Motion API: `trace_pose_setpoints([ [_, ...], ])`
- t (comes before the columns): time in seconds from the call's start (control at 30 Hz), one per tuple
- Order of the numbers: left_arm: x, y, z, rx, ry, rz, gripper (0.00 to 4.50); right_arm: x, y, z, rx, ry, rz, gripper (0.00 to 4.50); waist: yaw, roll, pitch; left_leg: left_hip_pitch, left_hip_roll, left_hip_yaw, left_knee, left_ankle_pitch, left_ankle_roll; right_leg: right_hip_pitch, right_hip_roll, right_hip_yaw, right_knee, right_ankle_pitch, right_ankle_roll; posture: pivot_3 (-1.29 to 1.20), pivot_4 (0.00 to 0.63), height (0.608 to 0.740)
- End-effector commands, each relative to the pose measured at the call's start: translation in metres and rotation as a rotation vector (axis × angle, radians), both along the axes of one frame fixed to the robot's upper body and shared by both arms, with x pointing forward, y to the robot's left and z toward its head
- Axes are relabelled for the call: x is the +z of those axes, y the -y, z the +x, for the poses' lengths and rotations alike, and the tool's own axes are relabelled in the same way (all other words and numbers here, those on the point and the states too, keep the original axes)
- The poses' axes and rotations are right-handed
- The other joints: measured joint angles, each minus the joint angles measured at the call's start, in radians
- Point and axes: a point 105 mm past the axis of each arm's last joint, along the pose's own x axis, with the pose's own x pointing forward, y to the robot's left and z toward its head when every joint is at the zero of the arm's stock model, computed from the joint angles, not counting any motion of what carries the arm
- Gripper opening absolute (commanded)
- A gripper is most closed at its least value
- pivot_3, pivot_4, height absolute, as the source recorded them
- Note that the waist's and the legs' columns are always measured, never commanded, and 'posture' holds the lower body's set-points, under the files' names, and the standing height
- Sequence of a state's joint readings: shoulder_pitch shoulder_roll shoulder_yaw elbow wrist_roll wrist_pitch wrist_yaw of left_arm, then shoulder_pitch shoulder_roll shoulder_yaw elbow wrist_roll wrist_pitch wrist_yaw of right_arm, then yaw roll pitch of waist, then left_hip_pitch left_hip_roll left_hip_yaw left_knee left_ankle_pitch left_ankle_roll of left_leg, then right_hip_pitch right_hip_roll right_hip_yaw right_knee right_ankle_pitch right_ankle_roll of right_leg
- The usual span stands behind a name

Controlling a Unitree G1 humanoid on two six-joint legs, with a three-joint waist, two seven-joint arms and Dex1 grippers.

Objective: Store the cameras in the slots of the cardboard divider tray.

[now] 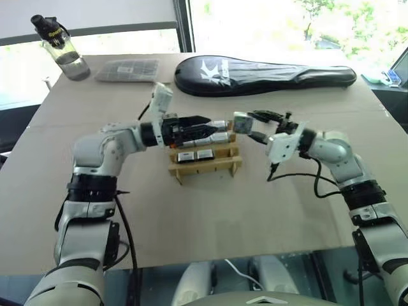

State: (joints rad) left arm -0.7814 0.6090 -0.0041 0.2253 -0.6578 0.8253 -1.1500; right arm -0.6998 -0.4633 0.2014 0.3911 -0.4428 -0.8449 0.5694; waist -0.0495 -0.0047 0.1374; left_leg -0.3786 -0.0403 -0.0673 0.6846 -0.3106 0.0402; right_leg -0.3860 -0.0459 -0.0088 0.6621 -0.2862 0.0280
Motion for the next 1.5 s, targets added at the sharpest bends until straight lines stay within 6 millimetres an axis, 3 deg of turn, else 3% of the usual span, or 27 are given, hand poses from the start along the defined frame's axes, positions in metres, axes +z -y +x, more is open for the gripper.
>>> trace_pose_setpoints([
  [0.03, 0.017, 0.004, -0.001, -0.073, 0.063, -0.008, 3.27, 0.013, -0.017, -0.010, 0.062, 0.118, -0.001, 1.77, -0.002, 0.000, 0.000, 0.000, 0.000, 0.000, 0.000, 0.000, 0.000, -0.001, 0.000, 0.000, 0.000, 0.000, 0.000, 0.00, 0.150, 0.740],
  [0.13, 0.021, 0.001, -0.003, -0.105, 0.052, -0.006, 3.27, 0.012, -0.020, -0.013, 0.072, 0.135, -0.009, 1.77, -0.004, 0.000, 0.000, 0.000, -0.001, -0.001, 0.000, 0.000, 0.000, -0.001, 0.000, 0.000, 0.000, 0.000, 0.000, 0.00, 0.150, 0.740],
  [0.43, 0.005, -0.002, -0.010, -0.161, 0.045, 0.058, 3.27, 0.018, -0.030, -0.017, 0.104, 0.147, 0.017, 1.77, -0.012, 0.000, 0.000, 0.000, -0.002, -0.005, 0.000, 0.000, 0.000, -0.001, -0.001, 0.000, 0.000, 0.000, 0.000, 0.00, 0.150, 0.740],
  [0.77, 0.006, 0.001, -0.006, -0.155, 0.067, 0.048, 3.27, 0.018, -0.043, -0.025, 0.161, 0.130, 0.025, 1.77, -0.013, 0.000, 0.000, 0.000, -0.009, -0.017, 0.000, 0.001, -0.001, -0.001, -0.003, 0.001, 0.000, 0.000, 0.000, 0.00, 0.150, 0.740],
  [0.83, 0.006, 0.001, -0.006, -0.159, 0.068, 0.048, 2.71, 0.015, -0.043, -0.026, 0.163, 0.119, 0.020, 1.77, -0.013, 0.000, 0.000, 0.000, -0.010, -0.018, 0.000, 0.001, -0.001, -0.001, -0.003, 0.001, 0.000, 0.000, 0.000, 0.00, 0.150, 0.740],
  [0.9, 0.005, 0.000, -0.009, -0.180, 0.065, 0.054, 1.77, 0.014, -0.042, -0.025, 0.162, 0.116, 0.017, 1.77, -0.013, 0.000, 0.000, 0.000, -0.010, -0.019, 0.000, 0.001, -0.001, -0.001, -0.003, 0.000, 0.000, 0.000, 0.000, 0.00, 0.150, 0.740],
  [1.0, 0.004, 0.000, -0.012, -0.201, 0.063, 0.057, 0.79, 0.015, -0.042, -0.025, 0.157, 0.117, 0.016, 1.77, -0.015, 0.000, 0.000, 0.000, -0.010, -0.020, 0.000, 0.001, -0.001, -0.001, -0.003, 0.000, 0.000, 0.000, 0.000, 0.00, 0.150, 0.740],
  [1.17, 0.006, 0.001, -0.010, -0.196, 0.074, 0.056, 0.78, 0.011, -0.038, -0.023, 0.141, 0.091, 0.001, 1.77, -0.017, 0.000, 0.000, 0.000, -0.011, -0.022, 0.000, 0.001, -0.001, -0.001, -0.002, 0.001, 0.000, 0.000, 0.000, 0.00, 0.150, 0.740],
  [1.2, 0.006, 0.001, -0.009, -0.197, 0.076, 0.057, 0.78, 0.008, -0.037, -0.023, 0.135, 0.077, -0.008, 2.57, -0.017, 0.000, 0.000, 0.000, -0.011, -0.022, 0.000, 0.001, -0.001, -0.001, -0.003, 0.001, 0.000, 0.000, 0.000, 0.00, 0.150, 0.740],
  [1.33, 0.004, 0.002, -0.009, -0.203, 0.092, 0.068, 0.78, 0.002, -0.030, -0.025, 0.116, -0.004, -0.002, 3.90, -0.016, 0.000, 0.000, 0.000, -0.012, -0.023, 0.000, 0.001, -0.001, -0.001, -0.003, 0.001, 0.000, 0.000, 0.000, 0.00, 0.150, 0.740],
  [1.37, 0.003, 0.002, -0.007, -0.200, 0.101, 0.071, 0.78, 0.003, -0.026, -0.025, 0.104, -0.023, 0.034, 4.48, -0.016, 0.000, 0.000, 0.000, -0.012, -0.023, 0.000, 0.001, -0.001, -0.001, -0.003, 0.001, 0.000, 0.000, 0.000, 0.00, 0.150, 0.740],
  [1.43, 0.000, 0.007, -0.005, -0.206, 0.114, 0.061, 0.78, -0.006, -0.004, -0.024, 0.025, -0.218, 0.151, 4.48, -0.016, 0.000, 0.000, 0.000, -0.012, -0.023, 0.000, 0.001, -0.001, -0.001, -0.003, 0.001, 0.000, 0.000, 0.000, 0.00, 0.150, 0.740],
  [1.5, -0.005, 0.014, 0.006, -0.164, 0.172, 0.079, 0.78, -0.030, 0.038, -0.035, -0.066, -0.548, 0.321, 4.48, -0.007, 0.000, 0.000, -0.001, -0.012, -0.025, 0.001, 0.001, -0.001, -0.001, -0.003, 0.000, 0.000, 0.000, 0.000, 0.00, 0.150, 0.740],
])
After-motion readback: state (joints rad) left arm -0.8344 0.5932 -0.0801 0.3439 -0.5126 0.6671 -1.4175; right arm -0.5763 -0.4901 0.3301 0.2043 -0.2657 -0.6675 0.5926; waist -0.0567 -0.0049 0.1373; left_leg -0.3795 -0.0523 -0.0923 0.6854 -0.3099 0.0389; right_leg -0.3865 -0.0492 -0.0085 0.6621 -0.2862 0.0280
